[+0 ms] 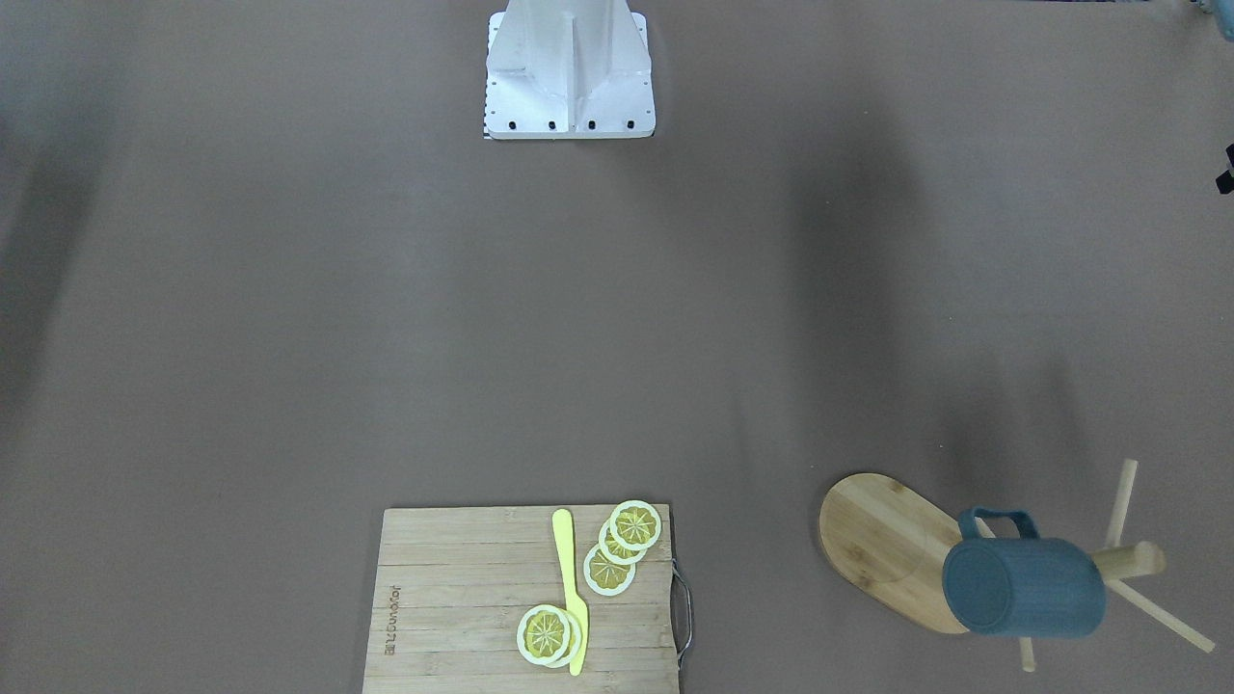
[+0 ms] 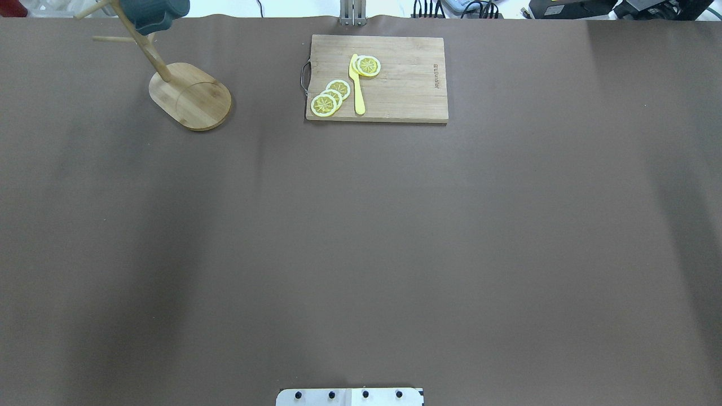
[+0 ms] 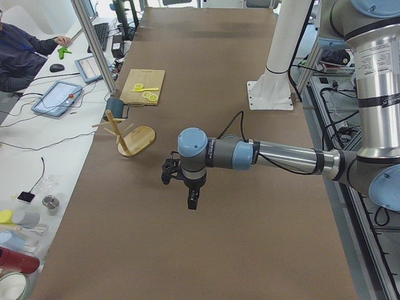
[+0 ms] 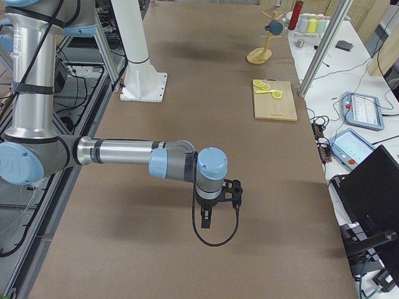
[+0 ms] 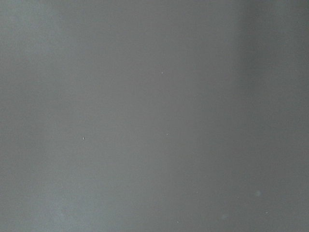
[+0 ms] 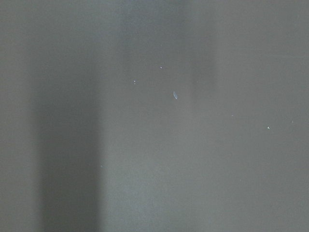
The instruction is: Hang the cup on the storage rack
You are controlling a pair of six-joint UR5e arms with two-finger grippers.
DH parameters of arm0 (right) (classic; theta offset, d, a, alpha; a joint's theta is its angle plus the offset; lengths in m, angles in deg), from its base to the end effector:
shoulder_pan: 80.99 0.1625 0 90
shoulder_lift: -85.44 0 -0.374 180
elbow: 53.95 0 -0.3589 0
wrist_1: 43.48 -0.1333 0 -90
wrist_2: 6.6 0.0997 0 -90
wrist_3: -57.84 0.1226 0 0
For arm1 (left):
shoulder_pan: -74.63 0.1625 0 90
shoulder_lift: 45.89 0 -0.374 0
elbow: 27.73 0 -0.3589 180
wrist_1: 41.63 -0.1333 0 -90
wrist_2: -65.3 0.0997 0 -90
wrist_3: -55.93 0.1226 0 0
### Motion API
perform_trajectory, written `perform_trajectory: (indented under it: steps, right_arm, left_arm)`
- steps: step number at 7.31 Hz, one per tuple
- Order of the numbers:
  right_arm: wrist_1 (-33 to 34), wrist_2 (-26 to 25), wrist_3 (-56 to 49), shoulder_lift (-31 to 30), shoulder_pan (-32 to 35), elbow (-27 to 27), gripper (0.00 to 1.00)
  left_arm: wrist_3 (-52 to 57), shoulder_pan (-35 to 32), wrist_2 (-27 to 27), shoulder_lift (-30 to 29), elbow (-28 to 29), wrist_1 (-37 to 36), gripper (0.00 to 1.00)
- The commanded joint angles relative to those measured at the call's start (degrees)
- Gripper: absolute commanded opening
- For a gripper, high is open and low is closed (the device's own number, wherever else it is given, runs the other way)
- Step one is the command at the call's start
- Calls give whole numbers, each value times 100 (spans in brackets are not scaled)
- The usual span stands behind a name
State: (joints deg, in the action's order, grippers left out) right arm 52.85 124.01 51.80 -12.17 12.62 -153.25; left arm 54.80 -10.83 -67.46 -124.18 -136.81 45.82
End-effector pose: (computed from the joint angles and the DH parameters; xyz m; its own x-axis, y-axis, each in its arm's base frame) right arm 0.0786 -0.3969 0.6235 0.7568 -0.0049 0.6537 0.0170 0.9998 -0.0122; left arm -0.0193 -0.3897 0.5640 0.7288 0.0954 -0.6781 -0.0645 0.9954 0.0707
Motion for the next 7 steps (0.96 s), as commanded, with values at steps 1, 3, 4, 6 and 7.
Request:
perform_trajectory:
  steps: [1,3,4,6,7]
  right_arm:
    - [0,0,-3,-4,0,-1,100]
    - [0,0,-3,-4,0,16,100]
    - [0,0,-3,-13,0,25,100]
    - [0,0,-3,-30,0,17,100]
    - [-9,9,-12,-100,0,-18,100]
  left_arm:
    - [0,-5,-4,-2,-8,9,99]
    - [0,-14,-47,33,-8,9,99]
    - [0,-14,-56,50,0,9,99]
    - [0,-14,-65,68,18,9,99]
    - [0,-14,-65,94,0,9,99]
